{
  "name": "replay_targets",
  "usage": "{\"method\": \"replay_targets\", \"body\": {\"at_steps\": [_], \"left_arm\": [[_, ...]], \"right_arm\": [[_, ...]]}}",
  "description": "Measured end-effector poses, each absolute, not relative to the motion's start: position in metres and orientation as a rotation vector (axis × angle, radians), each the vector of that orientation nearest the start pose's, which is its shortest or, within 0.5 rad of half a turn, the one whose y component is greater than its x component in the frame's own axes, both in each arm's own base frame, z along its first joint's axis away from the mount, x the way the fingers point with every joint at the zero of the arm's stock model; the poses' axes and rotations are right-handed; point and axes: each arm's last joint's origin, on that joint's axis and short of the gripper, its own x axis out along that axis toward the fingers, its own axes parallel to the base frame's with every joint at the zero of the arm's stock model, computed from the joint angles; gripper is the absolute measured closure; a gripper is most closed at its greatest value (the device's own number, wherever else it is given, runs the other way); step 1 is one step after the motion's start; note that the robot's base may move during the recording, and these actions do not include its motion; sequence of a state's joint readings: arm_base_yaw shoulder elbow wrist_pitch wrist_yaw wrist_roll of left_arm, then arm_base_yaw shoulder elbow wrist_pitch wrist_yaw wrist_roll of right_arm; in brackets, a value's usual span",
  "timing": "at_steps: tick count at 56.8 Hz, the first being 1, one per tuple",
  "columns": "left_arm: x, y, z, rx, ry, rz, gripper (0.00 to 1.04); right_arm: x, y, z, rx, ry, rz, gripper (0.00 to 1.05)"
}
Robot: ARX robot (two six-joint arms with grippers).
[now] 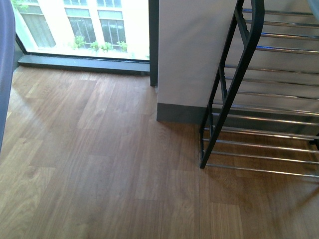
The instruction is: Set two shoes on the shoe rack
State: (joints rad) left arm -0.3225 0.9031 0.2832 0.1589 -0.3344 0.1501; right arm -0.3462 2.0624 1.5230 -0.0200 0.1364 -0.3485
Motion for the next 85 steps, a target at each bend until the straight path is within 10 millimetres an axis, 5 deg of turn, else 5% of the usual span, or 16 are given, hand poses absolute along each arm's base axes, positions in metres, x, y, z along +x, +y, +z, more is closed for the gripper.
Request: {"method": "replay_targets", "body": {"at_steps": [4, 20, 36, 67, 76, 85], "left_arm": [[0.17, -0.047, 0.175, 0.297, 0.437, -0.021, 1.03], [0.17, -0.047, 0.175, 0.296, 0.437, -0.021, 1.03], [0.17, -0.047, 0.175, 0.297, 0.437, -0.022, 1.03], [0.17, -0.047, 0.175, 0.296, 0.437, -0.022, 1.03], [0.17, -0.047, 0.175, 0.296, 0.437, -0.021, 1.03], [0.17, -0.047, 0.175, 0.297, 0.437, -0.021, 1.03]], "right_arm": [[0.44, -0.164, 0.211, -0.275, 0.635, -0.373, 1.02], [0.44, -0.167, 0.214, -0.266, 0.585, -0.385, 0.44], [0.423, -0.161, 0.23, -0.249, 0.515, -0.347, 0.08], [0.348, -0.134, 0.271, -0.118, 0.236, -0.251, 0.09], [0.291, -0.114, 0.277, -0.049, 0.063, -0.238, 0.09], [0.232, -0.103, 0.258, 0.047, -0.051, -0.278, 0.09]]}}
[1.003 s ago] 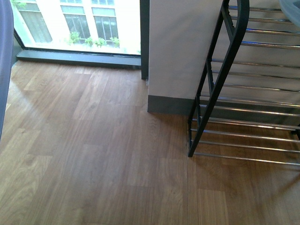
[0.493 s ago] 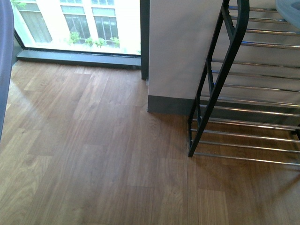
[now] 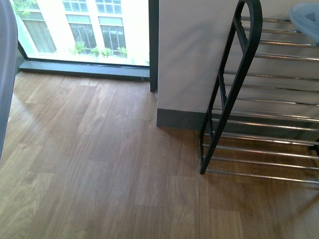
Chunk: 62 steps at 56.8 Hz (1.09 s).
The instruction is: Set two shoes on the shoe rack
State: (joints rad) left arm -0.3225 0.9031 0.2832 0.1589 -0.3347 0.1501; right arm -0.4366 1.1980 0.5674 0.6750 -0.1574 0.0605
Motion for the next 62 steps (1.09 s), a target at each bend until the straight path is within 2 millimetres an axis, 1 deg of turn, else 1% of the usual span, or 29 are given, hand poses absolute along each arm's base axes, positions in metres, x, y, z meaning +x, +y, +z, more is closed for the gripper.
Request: {"method": "replay_targets", "body": {"at_steps": [9, 15, 20, 29, 40, 41, 42, 43, 46, 47, 49, 54, 56, 62], "left_arm": [[0.17, -0.047, 0.175, 0.296, 0.437, -0.022, 1.03], [0.17, -0.047, 0.175, 0.296, 0.437, -0.021, 1.03], [0.17, -0.047, 0.175, 0.297, 0.437, -0.021, 1.03], [0.17, -0.047, 0.175, 0.296, 0.437, -0.022, 1.03], [0.17, -0.047, 0.175, 0.296, 0.437, -0.022, 1.03], [0.17, -0.047, 0.175, 0.297, 0.437, -0.022, 1.03], [0.17, -0.047, 0.175, 0.296, 0.437, -0.021, 1.03], [0.17, -0.047, 0.175, 0.296, 0.437, -0.021, 1.03], [0.17, -0.047, 0.175, 0.296, 0.437, -0.021, 1.03], [0.17, -0.047, 0.175, 0.296, 0.437, -0.021, 1.03], [0.17, -0.047, 0.175, 0.296, 0.437, -0.022, 1.03], [0.17, -0.047, 0.175, 0.297, 0.437, -0.022, 1.03], [0.17, -0.047, 0.175, 0.297, 0.437, -0.018, 1.03], [0.17, -0.047, 0.175, 0.297, 0.437, -0.022, 1.03]], "right_arm": [[0.195, -0.097, 0.236, 0.109, -0.11, -0.314, 0.09], [0.176, -0.09, 0.223, 0.116, -0.127, -0.316, 0.09], [0.164, -0.085, 0.213, 0.127, -0.133, -0.308, 0.09], [0.154, -0.081, 0.196, 0.137, -0.138, -0.306, 0.09], [0.155, -0.082, 0.192, 0.118, -0.137, -0.33, 0.09], [0.154, -0.083, 0.192, 0.105, -0.12, -0.297, 0.11], [0.154, -0.081, 0.191, 0.087, -0.073, -0.22, 0.16], [0.154, -0.081, 0.19, 0.083, -0.06, -0.199, 0.18], [0.151, -0.073, 0.187, 0.069, -0.005, -0.077, 0.27], [0.151, -0.071, 0.186, 0.065, 0.0, -0.064, 0.28], [0.148, -0.064, 0.184, 0.054, 0.015, -0.027, 0.35], [0.144, -0.054, 0.181, 0.035, 0.018, -0.017, 0.49], [0.141, -0.048, 0.18, 0.028, 0.015, -0.02, 0.57], [0.136, -0.037, 0.178, 0.015, 0.014, -0.016, 0.76]]}}
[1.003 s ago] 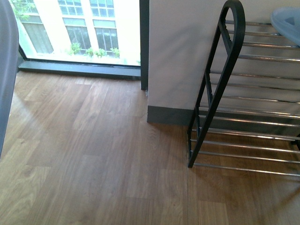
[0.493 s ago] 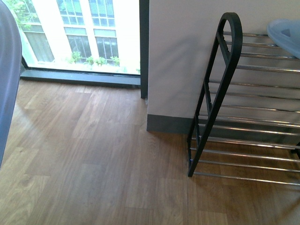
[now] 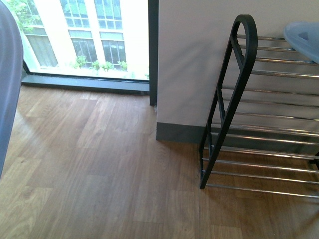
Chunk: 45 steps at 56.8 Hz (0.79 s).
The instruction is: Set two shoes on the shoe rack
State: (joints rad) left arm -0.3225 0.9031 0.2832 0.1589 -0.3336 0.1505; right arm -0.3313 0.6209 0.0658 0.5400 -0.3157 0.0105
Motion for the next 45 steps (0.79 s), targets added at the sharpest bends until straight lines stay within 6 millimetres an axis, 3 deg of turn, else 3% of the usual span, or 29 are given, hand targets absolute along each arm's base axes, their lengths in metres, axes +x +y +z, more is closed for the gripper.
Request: {"method": "replay_targets", "body": {"at_steps": [10, 45], "left_arm": [[0.17, -0.047, 0.175, 0.296, 0.437, -0.021, 1.03], [0.17, -0.047, 0.175, 0.296, 0.437, -0.021, 1.03]], "right_arm": [[0.129, -0.025, 0.174, 0.009, 0.01, -0.012, 1.04], [0.113, -0.001, 0.173, 0.003, -0.02, -0.003, 1.03]]}}
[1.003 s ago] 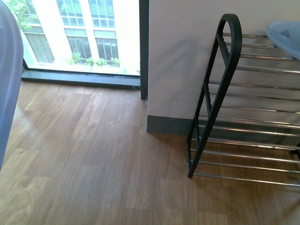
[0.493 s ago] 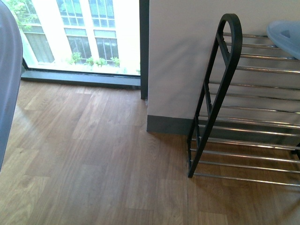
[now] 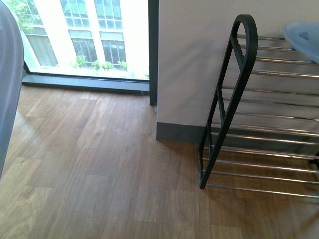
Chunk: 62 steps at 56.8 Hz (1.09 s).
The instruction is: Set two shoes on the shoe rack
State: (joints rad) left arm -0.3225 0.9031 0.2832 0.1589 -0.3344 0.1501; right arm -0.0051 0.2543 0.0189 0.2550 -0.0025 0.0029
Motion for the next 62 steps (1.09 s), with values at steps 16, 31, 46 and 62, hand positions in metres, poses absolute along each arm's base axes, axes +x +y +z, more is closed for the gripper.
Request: {"method": "replay_targets", "body": {"at_steps": [16, 31, 46, 62], "left_arm": [[0.17, -0.047, 0.175, 0.297, 0.437, -0.021, 1.03], [0.17, -0.047, 0.175, 0.297, 0.437, -0.019, 1.03], [0.17, -0.047, 0.175, 0.297, 0.437, -0.021, 1.03], [0.17, -0.047, 0.175, 0.297, 0.437, -0.021, 1.03]], "right_arm": [[0.108, 0.0, 0.173, 0.003, -0.02, -0.001, 1.03], [0.097, 0.0, 0.17, 0.003, -0.014, -0.003, 1.03], [0.097, 0.0, 0.17, 0.003, -0.015, -0.002, 1.03], [0.097, 0.0, 0.17, 0.002, -0.015, -0.002, 1.0]]}}
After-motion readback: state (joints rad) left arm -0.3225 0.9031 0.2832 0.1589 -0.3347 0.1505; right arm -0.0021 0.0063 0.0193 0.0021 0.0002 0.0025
